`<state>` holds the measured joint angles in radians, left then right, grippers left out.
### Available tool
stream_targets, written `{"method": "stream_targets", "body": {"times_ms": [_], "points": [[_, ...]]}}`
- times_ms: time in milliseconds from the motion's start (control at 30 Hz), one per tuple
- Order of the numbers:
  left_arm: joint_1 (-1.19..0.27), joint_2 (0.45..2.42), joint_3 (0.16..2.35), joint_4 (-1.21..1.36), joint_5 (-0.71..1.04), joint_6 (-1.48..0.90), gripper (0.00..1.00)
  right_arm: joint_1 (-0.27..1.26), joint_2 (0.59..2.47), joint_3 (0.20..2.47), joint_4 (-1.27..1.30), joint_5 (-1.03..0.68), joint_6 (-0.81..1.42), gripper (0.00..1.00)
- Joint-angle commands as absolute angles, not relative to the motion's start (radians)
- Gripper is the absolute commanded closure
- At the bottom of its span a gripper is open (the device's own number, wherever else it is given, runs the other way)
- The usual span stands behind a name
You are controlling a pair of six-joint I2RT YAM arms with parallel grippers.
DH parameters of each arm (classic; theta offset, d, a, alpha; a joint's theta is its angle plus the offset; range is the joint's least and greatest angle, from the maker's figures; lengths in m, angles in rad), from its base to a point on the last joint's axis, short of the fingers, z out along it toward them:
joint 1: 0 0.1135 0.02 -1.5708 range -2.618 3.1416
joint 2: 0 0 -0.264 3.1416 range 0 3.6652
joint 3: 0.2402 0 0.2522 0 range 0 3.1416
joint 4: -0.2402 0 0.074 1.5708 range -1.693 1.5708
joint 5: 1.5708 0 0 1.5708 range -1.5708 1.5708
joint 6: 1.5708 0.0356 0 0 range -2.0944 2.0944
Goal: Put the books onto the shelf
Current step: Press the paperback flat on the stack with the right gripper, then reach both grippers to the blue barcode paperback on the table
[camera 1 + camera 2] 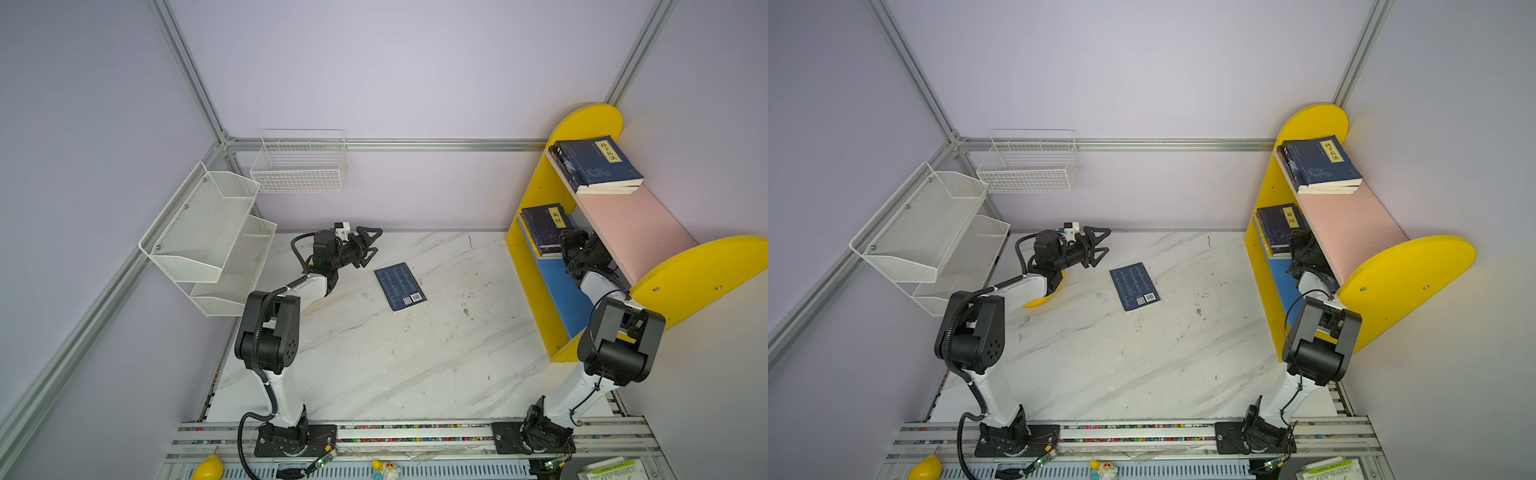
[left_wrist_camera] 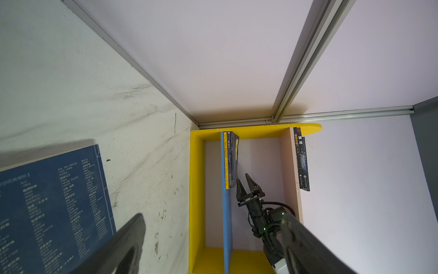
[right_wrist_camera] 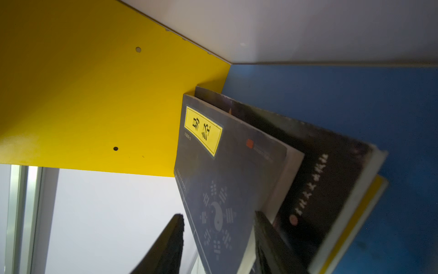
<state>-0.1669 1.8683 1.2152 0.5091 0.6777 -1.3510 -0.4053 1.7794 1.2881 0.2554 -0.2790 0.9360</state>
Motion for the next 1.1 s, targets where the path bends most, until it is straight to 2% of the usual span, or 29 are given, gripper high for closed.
{"method": "stream_targets", "body": {"times_ms": [0,200,333,533,667,833,1067], "points": [[-0.172,1.853,1.186,0.558,0.692,-1.354,0.12,-0.407,1.776,1.301,0.356,-0.299,0.932,0.49],[-0.172,1.858,1.186,0.558,0.691,-1.354,0.12,-0.408,1.714,1.265,0.386,-0.247,0.928,0.43],[-0.172,1.855,1.187,0.549,0.69,-1.345,0.12,-0.408,1.642,1.233,0.36,-0.173,0.943,0.34],[-0.17,1.826,1.19,0.415,0.656,-1.256,0.11,-0.373,1.564,1.28,-0.01,-0.062,0.984,0.33],[-0.169,1.802,1.192,0.284,0.617,-1.183,0.11,-0.311,1.481,1.191,-0.001,-0.081,0.994,0.33],[-0.168,1.764,1.161,0.079,0.532,-1.083,0.1,-0.089,1.466,1.167,0.033,-0.106,0.907,0.34],[-0.169,1.746,1.081,-0.023,0.494,-0.999,0.09,0.316,1.742,1.331,-0.006,-0.076,0.632,0.35]]}}
